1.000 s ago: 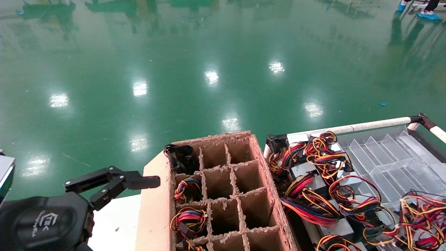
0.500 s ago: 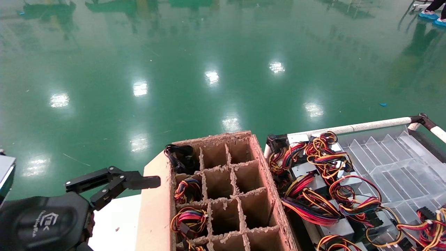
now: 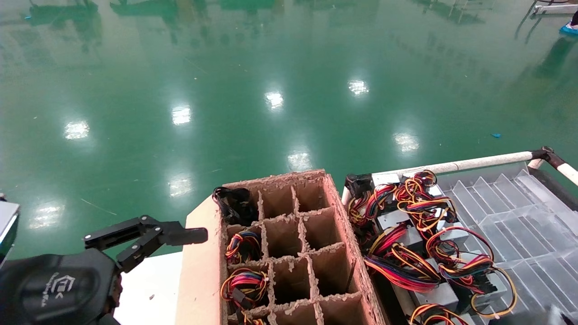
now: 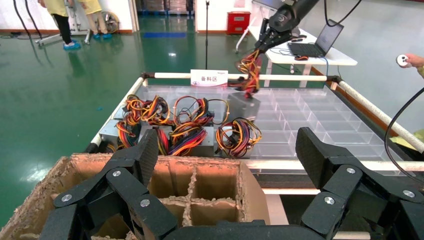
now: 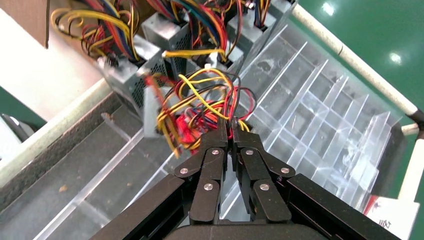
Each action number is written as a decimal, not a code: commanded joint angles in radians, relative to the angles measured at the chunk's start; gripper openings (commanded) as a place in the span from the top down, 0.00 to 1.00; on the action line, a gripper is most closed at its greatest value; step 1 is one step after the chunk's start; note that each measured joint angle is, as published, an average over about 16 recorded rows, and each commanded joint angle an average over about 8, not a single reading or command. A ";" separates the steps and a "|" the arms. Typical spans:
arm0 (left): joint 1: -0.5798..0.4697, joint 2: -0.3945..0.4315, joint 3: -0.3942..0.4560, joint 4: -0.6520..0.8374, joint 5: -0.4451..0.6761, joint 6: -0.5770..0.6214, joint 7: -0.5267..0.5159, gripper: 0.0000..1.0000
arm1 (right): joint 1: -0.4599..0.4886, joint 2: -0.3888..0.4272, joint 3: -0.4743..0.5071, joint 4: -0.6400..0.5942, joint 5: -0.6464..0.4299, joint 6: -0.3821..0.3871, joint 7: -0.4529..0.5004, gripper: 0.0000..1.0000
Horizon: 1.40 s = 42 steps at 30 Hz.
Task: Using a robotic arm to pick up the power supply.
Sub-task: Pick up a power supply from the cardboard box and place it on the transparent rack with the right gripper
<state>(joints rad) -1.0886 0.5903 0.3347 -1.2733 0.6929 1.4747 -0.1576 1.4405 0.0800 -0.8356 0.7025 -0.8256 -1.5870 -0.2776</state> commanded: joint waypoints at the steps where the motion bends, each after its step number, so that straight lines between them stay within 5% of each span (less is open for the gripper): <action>1: 0.000 0.000 0.000 0.000 0.000 0.000 0.000 0.00 | -0.009 0.014 -0.004 0.003 0.004 0.000 -0.005 1.00; 13: 0.000 0.000 0.000 0.000 0.000 0.000 0.000 0.00 | -0.033 -0.036 0.014 -0.024 0.041 0.009 -0.019 1.00; 42: 0.000 0.000 0.001 0.000 -0.001 0.000 0.000 0.00 | -0.006 -0.056 0.104 -0.039 -0.078 0.008 0.010 1.00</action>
<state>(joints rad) -1.0888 0.5900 0.3356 -1.2733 0.6923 1.4744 -0.1572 1.4373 0.0201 -0.7315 0.6648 -0.9061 -1.5782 -0.2663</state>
